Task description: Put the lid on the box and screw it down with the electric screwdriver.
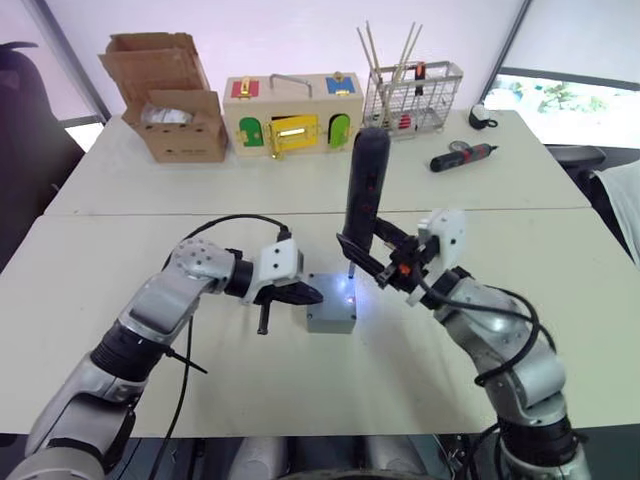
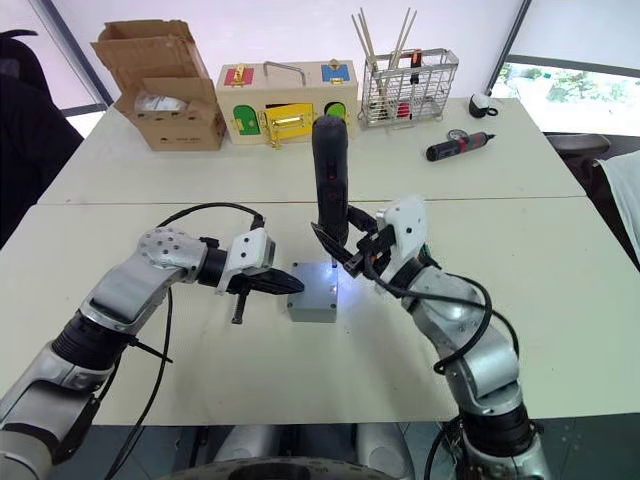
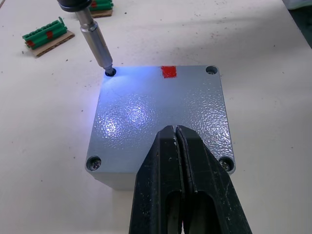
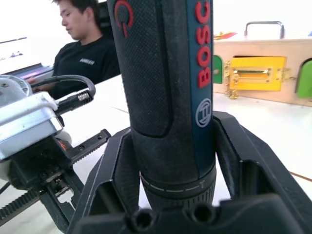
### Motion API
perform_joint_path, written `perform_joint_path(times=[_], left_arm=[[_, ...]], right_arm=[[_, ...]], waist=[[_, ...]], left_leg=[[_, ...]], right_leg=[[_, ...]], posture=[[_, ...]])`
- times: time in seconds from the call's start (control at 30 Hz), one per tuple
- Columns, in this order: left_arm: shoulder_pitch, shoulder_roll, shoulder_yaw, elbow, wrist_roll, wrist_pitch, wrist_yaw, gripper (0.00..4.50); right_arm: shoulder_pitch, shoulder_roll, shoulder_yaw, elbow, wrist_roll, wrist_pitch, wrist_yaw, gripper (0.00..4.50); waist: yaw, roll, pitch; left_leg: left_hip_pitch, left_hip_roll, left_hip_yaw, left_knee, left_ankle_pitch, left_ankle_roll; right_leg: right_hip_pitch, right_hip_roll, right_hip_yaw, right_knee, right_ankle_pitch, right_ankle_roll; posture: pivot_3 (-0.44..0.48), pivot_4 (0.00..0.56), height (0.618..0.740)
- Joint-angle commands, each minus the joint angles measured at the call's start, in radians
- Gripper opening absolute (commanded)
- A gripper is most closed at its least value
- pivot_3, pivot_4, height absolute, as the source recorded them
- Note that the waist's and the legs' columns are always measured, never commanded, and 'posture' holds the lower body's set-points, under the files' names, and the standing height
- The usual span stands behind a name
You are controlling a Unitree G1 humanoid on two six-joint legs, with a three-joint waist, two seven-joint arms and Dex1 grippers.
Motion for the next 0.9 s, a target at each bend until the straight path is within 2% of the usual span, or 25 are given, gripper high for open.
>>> perform_joint_path(times=[0.03,0.17,0.27,0.37,0.53,0.63,0.7,0.73,0.8,0.9], left_arm=[[0.006,-0.008,0.0,0.039,0.004,0.029,0.007,0.0],[-0.047,-0.025,0.111,0.036,-0.114,0.12,0.006,0.0],[-0.101,-0.026,0.186,0.032,-0.195,0.179,0.005,0.0],[-0.129,-0.035,0.203,0.018,-0.217,0.201,0.019,0.0],[-0.144,-0.066,0.188,-0.03,-0.218,0.19,0.039,0.0],[-0.149,-0.079,0.128,-0.024,-0.163,0.11,0.012,0.0],[-0.153,-0.094,0.099,-0.022,-0.15,0.084,0.003,0.0],[-0.158,-0.103,0.074,-0.028,-0.14,0.061,-0.009,0.0],[-0.165,-0.115,0.039,-0.041,-0.12,0.029,-0.023,0.0],[-0.17,-0.115,0.011,-0.08,-0.107,0.0,-0.04,0.0]], right_arm=[[-0.137,-0.034,-0.151,-0.096,0.184,0.138,-0.014,1.86],[-0.322,-0.11,-0.322,-0.059,0.437,0.302,-0.044,1.86],[-0.434,-0.15,-0.402,0.031,0.583,0.397,-0.092,1.86],[-0.491,-0.184,-0.433,0.113,0.663,0.465,-0.136,1.86],[-0.566,-0.269,-0.415,0.225,0.679,0.577,-0.195,1.86],[-0.649,-0.383,-0.453,0.331,0.736,0.73,-0.203,1.86],[-0.665,-0.501,-0.443,0.387,0.743,0.828,-0.152,1.86],[-0.641,-0.628,-0.386,0.431,0.688,0.858,-0.098,1.86],[-0.584,-0.811,-0.283,0.492,0.59,0.852,-0.01,1.86],[-0.495,-1.005,-0.129,0.616,0.489,0.799,0.172,1.86]], waist=[[0.0,0.002,0.003],[-0.003,0.005,0.011],[-0.006,0.003,0.012],[-0.006,0.003,0.012],[-0.004,0.004,0.016],[-0.003,0.007,0.019],[0.001,0.007,0.019],[0.003,0.007,0.019],[0.015,0.006,0.02],[0.021,0.006,0.021]], left_leg=[[-0.001,0.0,0.0,0.0,0.0,0.0],[-0.005,-0.001,0.0,0.0,0.0,0.0],[-0.021,-0.001,0.0,0.002,0.001,-0.001],[-0.023,-0.001,0.0,0.001,0.001,-0.002],[-0.024,-0.001,0.002,0.002,0.001,-0.002],[-0.028,-0.001,0.002,0.004,0.001,-0.002],[-0.034,-0.001,0.002,0.005,0.003,-0.005],[-0.036,-0.001,0.001,0.005,0.004,-0.006],[-0.037,-0.002,0.002,0.004,0.004,-0.006],[-0.037,-0.002,0.004,0.005,0.002,-0.002]], right_leg=[[-0.001,0.0,0.0,-0.001,0.0,0.0],[-0.004,-0.001,0.0,-0.001,0.0,0.0],[-0.022,-0.001,-0.001,0.004,0.0,0.0],[-0.025,-0.001,-0.001,0.007,0.0,0.0],[-0.025,-0.002,0.0,0.006,0.0,0.0],[-0.03,-0.002,0.001,0.007,0.0,0.0],[-0.036,-0.002,0.0,0.008,0.0,0.0],[-0.037,-0.002,-0.001,0.008,0.0,0.0],[-0.037,-0.003,-0.001,0.007,0.0,0.0],[-0.036,-0.003,0.0,0.002,0.001,0.0]], posture=[[0.0,0.15,0.74],[0.0,0.15,0.74],[0.0,0.15,0.74],[0.0,0.15,0.74],[0.0,0.15,0.74],[0.0,0.15,0.74],[0.0,0.15,0.74],[0.0,0.15,0.74],[0.0,0.15,0.74],[0.0,0.15,0.74]])
